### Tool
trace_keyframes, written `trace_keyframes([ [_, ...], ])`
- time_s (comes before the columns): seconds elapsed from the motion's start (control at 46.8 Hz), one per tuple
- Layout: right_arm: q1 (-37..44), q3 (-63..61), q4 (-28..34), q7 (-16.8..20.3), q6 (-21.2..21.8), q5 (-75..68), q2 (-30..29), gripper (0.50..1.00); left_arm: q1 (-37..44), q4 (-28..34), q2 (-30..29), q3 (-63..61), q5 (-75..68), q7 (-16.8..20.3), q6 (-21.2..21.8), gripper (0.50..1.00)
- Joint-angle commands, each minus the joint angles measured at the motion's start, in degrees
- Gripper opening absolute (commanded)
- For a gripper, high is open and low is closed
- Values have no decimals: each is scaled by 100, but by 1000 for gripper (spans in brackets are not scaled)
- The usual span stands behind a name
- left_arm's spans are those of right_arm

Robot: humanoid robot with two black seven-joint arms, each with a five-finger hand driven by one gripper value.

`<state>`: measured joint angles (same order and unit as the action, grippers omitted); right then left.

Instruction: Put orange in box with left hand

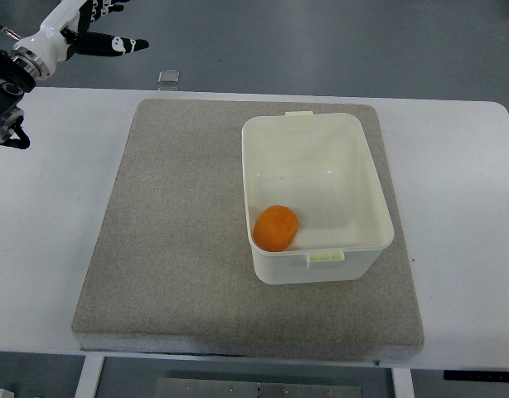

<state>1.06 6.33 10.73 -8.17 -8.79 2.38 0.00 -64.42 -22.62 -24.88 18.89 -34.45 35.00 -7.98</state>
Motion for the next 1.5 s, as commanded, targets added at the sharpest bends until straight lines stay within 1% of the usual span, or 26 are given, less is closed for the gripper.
trace_keyframes([
  [0.0,0,0,-1,0,0,0,0,932,-9,109,0,-8,491,0,-2,900],
  [0.085,0,0,-1,0,0,0,0,930,-18,135,35,-8,1044,0,-19,902],
  [0.128,0,0,-1,0,0,0,0,932,-18,144,53,-8,1299,-63,-37,906],
  [0.299,0,0,-1,0,0,0,0,932,-18,153,158,1,2372,-634,-10,902],
  [0.406,0,0,-1,0,0,0,0,932,-9,197,246,1,2785,-924,-10,900],
  [0.513,0,0,-1,0,0,0,0,932,70,206,369,18,3005,-1135,-10,894],
  [0.577,0,0,-1,0,0,0,0,932,79,206,413,36,3260,-1267,-19,881],
  [0.726,0,0,-1,0,0,0,0,932,131,206,536,80,4129,-1601,-37,868],
  [0.791,0,0,-1,0,0,0,0,932,166,206,589,193,4604,-1680,-80,868],
  [0.876,0,0,-1,0,0,0,0,932,289,214,703,413,5167,-1742,-124,868],
  [0.897,0,0,-1,0,0,0,0,932,316,214,738,466,5255,-1742,-159,874],
  [1.068,0,0,-1,0,0,0,0,932,641,618,1099,1283,5440,-1733,-757,872],
  [1.154,0,0,8,0,0,0,0,932,659,821,1204,1442,5396,-1733,-898,874],
  [1.303,0,0,-1,0,0,0,0,932,659,909,1292,1442,5388,-1733,-863,885],
  [1.474,0,0,-1,0,0,0,0,932,597,917,1310,1503,5396,-1733,-828,885],
])
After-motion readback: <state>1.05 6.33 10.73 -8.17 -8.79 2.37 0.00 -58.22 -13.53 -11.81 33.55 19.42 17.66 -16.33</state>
